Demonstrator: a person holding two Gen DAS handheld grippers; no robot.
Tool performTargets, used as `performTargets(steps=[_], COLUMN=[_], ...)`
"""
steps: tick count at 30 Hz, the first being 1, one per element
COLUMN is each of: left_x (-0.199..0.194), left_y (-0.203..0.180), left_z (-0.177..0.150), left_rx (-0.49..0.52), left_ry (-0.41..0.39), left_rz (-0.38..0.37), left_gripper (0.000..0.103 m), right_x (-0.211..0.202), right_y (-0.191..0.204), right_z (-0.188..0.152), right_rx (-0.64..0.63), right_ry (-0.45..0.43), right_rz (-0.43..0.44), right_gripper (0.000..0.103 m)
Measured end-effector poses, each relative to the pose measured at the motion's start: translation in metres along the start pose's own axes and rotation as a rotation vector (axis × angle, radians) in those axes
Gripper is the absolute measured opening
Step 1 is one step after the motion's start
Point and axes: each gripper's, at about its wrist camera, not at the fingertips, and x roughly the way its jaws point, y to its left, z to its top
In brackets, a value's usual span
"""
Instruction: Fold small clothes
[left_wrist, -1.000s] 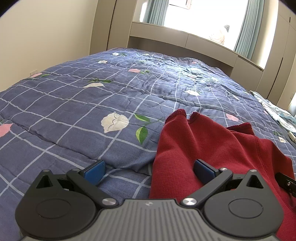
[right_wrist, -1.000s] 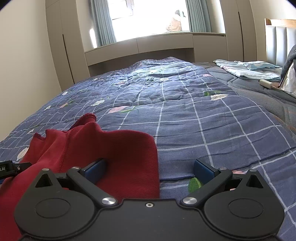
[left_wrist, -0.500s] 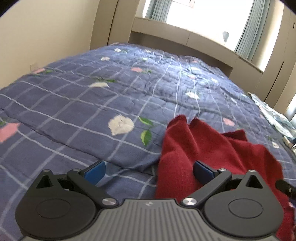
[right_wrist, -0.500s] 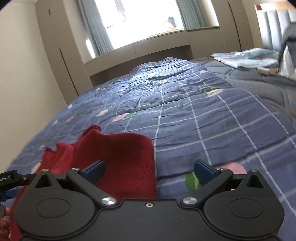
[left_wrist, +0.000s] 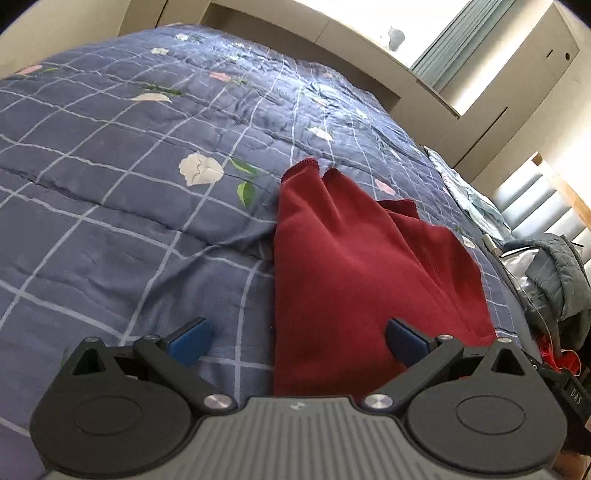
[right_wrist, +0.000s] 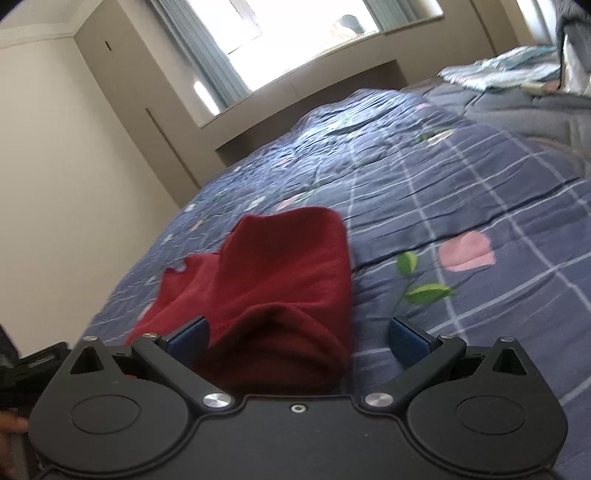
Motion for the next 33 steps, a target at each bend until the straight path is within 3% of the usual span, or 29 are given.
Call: performTargets(steps=[8, 11, 13, 17, 25, 33], left_x=[0.009, 0.012, 0.014, 0.015, 0.010, -0.002], left_y=[0.001, -0.003, -0.005, -0.013, -0.027, -0.034], left_z=[0.012, 0.017, 0.020, 0.022, 0.023, 0.025], left_rx=[0.018, 0.027, 0.017, 0.033, 0.063, 0.113], left_ry=[0.062, 0.085, 0.095, 0.111, 0.114, 0.082], left_rz=[-0.034, -0.063, -0.070, -0.096, -0.035, -0.028], left_gripper=[0.103, 0.102, 0.101, 0.083, 0.072, 0.043], right_x=[0.025, 0.032, 0.031, 0.027, 0.023, 0.019], right_y=[-0.003, 0.001, 0.001, -0.004, 0.000, 0.013], right_z=[0.016, 0.018, 0.018, 0.012, 0.007, 0.007], right_rx=[0.060, 0.075, 0.096, 0.117, 0.083, 0.043], right_ry=[0.079, 0.084, 0.069, 0.045, 0.031, 0.004], right_rz=[0.127, 0.117, 0.103, 0.030, 0.002, -0.003], right_gripper=[0.103, 0.101, 0.095, 0.065, 0.057, 0.031])
